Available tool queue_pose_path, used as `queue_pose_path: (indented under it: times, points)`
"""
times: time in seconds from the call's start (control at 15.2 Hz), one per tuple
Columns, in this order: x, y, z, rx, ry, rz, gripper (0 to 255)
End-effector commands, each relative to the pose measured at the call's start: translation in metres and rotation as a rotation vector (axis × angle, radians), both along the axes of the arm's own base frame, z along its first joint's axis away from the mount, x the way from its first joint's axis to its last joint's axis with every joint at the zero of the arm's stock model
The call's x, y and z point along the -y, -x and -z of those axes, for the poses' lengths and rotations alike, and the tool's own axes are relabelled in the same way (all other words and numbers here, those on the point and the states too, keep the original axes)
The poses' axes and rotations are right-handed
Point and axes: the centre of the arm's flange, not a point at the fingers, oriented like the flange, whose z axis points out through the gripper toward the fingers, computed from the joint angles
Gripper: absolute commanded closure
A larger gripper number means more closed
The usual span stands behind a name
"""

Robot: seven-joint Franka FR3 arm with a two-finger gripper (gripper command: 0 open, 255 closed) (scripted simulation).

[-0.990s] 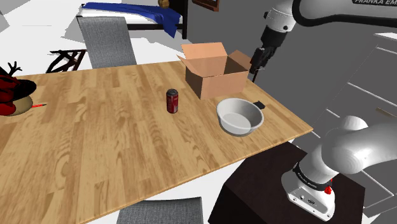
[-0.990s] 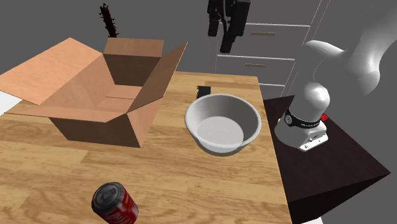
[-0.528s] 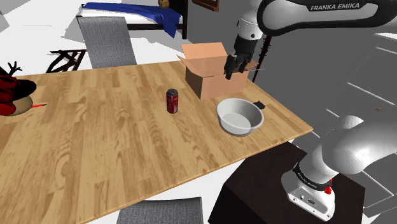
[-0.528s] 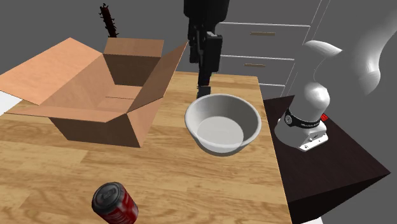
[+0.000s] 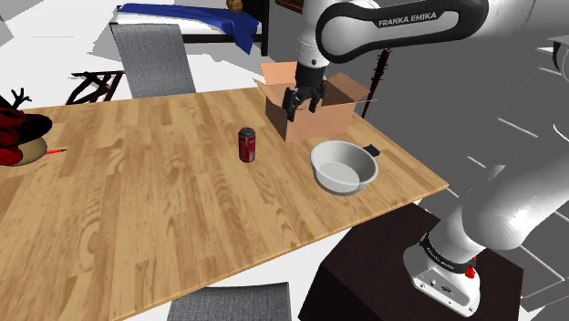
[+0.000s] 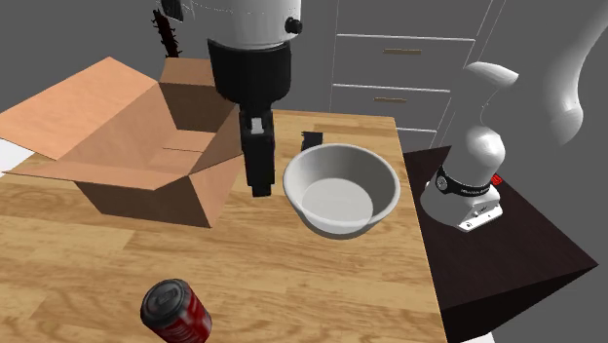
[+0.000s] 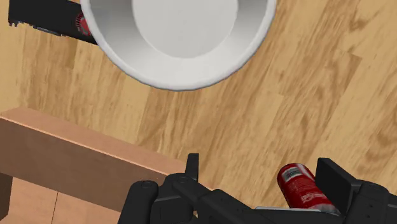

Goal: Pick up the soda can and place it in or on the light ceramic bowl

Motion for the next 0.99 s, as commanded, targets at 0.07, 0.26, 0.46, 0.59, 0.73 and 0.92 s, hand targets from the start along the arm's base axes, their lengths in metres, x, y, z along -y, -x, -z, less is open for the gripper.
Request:
queue_pose_path:
  times: [0.07, 0.26, 0.46, 0.59, 0.73, 0.92]
  points:
    - [-0.024, -0.028, 0.016, -0.013, -0.005, 0.017, 0]
    - [-0.046, -0.058, 0.032, -0.027, -0.010, 0.033, 0]
    - [-0.069, -0.089, 0.048, -0.040, -0.014, 0.049, 0]
    - [-0.083, -0.109, 0.059, -0.049, -0.017, 0.060, 0]
    - [-0.098, -0.129, 0.070, -0.058, -0.020, 0.071, 0]
    - [-0.105, -0.140, 0.081, -0.063, -0.022, 0.077, 0]
